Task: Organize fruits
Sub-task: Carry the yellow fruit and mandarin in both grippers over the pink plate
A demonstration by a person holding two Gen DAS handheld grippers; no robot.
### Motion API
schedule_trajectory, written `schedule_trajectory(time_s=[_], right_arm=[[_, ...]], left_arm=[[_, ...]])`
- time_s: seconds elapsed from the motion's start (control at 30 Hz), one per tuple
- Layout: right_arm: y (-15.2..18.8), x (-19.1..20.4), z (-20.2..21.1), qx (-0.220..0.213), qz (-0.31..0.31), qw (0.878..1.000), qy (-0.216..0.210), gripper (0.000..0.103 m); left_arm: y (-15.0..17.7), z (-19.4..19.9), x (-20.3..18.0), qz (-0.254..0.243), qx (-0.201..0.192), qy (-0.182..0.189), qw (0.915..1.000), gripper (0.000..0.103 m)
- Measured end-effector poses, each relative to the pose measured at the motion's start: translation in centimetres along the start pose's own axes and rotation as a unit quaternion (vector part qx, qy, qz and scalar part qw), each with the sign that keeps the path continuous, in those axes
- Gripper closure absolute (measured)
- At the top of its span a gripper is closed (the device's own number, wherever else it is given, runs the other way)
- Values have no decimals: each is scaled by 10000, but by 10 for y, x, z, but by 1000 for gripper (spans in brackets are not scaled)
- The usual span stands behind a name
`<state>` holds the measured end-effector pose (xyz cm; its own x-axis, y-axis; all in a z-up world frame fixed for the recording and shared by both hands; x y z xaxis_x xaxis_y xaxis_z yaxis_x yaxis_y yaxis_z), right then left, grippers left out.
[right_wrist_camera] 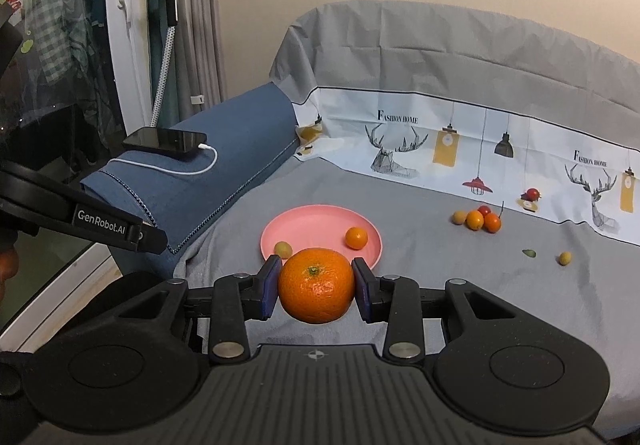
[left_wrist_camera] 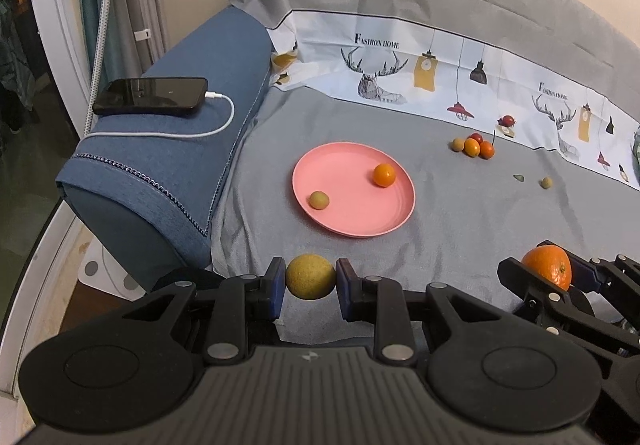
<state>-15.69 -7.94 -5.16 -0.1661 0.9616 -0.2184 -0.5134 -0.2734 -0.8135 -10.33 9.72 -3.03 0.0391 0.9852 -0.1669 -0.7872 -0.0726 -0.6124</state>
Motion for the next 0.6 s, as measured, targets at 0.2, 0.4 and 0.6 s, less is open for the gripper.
schedule_trajectory(time_s=[0.2, 0.4, 0.6], right_arm=[[2, 1, -7, 103, -13, 9999, 2, 64], [4, 2, -16, 235, -21, 9997, -7, 64], [6, -2, -28, 380, -48, 9993, 22, 64]], left_arm=[[-4, -8, 2, 26, 36, -26, 10000, 73], [-7, -15, 2, -2, 50, -14, 10000, 73], [-13, -29, 6, 52, 176, -7, 9998, 73]])
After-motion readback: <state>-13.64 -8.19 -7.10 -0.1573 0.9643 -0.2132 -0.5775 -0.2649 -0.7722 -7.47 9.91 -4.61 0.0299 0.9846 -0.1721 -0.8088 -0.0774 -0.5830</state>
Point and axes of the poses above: each gripper's, at about its wrist camera, not at the fingertips, and z roughly against the way its jaws point, x to its left, y to its underside, the point moved 8 cm from there along -z, roughly the way its jaws point, and after that the axes turned 14 degrees about z, right-handed, at the moved point
